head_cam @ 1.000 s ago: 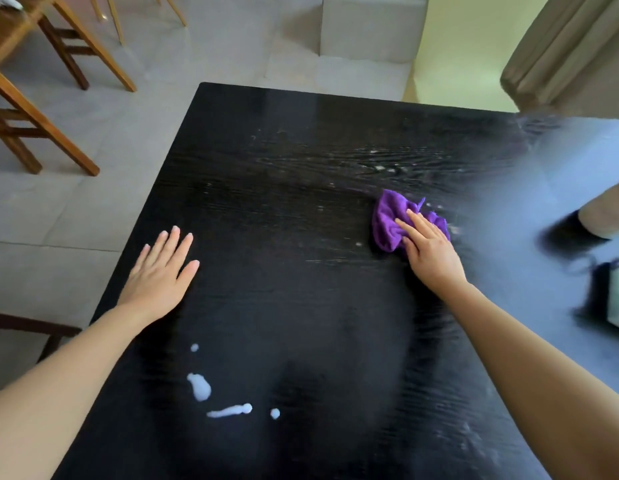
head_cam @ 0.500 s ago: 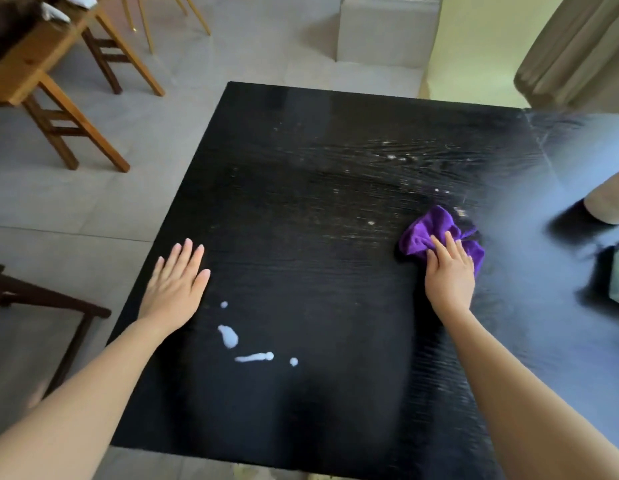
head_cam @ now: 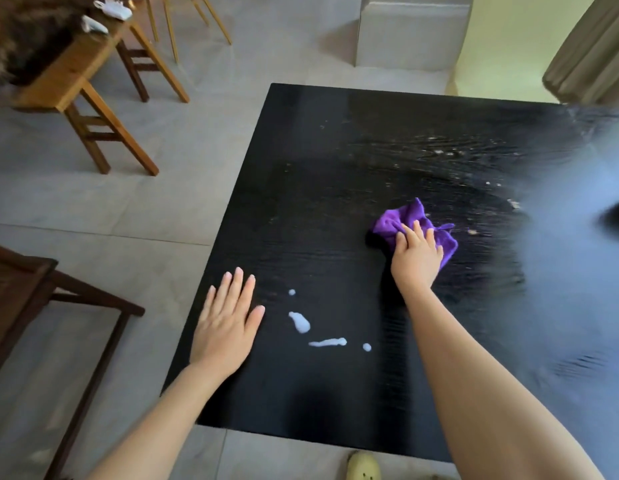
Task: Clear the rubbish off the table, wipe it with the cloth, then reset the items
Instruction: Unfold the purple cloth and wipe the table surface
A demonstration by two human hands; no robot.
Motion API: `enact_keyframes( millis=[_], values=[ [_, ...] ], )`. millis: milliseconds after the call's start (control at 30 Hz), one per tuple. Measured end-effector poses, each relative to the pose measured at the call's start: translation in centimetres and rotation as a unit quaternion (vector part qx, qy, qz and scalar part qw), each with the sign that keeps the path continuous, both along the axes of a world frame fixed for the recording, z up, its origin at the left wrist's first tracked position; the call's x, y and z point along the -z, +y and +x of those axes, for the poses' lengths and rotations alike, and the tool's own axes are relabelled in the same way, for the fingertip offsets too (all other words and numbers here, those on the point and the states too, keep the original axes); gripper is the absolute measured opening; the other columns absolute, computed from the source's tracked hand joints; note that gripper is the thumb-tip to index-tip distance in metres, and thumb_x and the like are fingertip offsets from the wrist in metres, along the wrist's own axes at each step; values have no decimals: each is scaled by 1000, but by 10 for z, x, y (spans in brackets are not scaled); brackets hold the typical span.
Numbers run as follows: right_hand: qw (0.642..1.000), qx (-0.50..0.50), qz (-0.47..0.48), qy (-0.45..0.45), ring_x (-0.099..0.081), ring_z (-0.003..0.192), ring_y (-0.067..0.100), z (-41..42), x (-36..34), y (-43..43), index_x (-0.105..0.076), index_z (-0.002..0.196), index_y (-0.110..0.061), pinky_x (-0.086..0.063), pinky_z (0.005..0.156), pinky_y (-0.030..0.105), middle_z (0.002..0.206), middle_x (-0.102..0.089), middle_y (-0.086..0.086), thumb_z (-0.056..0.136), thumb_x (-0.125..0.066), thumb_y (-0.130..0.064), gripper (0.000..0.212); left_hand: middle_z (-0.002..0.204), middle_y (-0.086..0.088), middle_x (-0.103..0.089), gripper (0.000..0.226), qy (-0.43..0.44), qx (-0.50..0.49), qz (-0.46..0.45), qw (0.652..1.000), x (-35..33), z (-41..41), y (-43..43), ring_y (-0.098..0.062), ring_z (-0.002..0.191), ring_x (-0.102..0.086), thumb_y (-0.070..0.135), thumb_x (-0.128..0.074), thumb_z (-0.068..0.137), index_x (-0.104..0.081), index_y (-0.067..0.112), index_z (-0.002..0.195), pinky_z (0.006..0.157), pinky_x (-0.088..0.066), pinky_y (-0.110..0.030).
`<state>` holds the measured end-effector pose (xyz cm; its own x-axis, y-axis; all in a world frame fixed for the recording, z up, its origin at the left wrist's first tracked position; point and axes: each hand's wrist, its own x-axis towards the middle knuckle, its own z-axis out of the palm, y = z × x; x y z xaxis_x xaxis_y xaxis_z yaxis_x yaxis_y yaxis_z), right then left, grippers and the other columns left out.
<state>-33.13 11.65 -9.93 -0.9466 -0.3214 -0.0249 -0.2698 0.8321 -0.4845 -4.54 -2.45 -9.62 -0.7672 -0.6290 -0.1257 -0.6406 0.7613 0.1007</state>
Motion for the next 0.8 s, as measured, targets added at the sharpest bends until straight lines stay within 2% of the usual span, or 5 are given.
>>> enact_keyframes(
  millis=[67,133,267,400,800],
  values=[
    [1000,-14,1,-3,-20,145,26,13,-2,-20,-53,132,-21,-14,116,44,151,-38,0,100,-34,-28,39,155,-5,-18,67,-9,12,-21,1000,-1,16,12,-22,143,-16,54,4,95,-16,15,146,115,8,-29],
    [1000,-27,7,-1,-21,144,26,28,-4,-40,-53,133,-21,-15,116,45,151,-39,0,100,-34,-28,39,152,-8,-29,63,-14,15,-20,1000,-1,29,23,-23,141,-27,50,-5,98,-25,12,144,114,-2,-33],
    [992,-123,26,19,-26,141,25,76,-10,-88,-54,131,-23,-22,111,43,150,-40,-1,100,-32,-28,38,151,-10,-33,65,-4,35,-10,999,1,46,39,-25,141,-29,51,-9,98,-31,10,144,113,-13,-39],
    [978,-207,26,-12,-19,146,23,125,-14,-120,-49,136,-25,-14,117,43,154,-33,-1,101,-30,-30,39,151,-12,-35,66,-4,61,-1,998,4,56,41,-28,140,-33,51,-10,97,-36,11,143,111,-19,-43],
    [909,-407,38,-83,-17,147,17,150,-29,-49,-49,136,-25,-11,120,39,153,-34,-6,100,-39,-27,38,148,-13,-40,71,-7,93,4,996,2,83,46,-28,137,-38,52,-6,97,-42,7,139,112,-15,-41]
  ],
)
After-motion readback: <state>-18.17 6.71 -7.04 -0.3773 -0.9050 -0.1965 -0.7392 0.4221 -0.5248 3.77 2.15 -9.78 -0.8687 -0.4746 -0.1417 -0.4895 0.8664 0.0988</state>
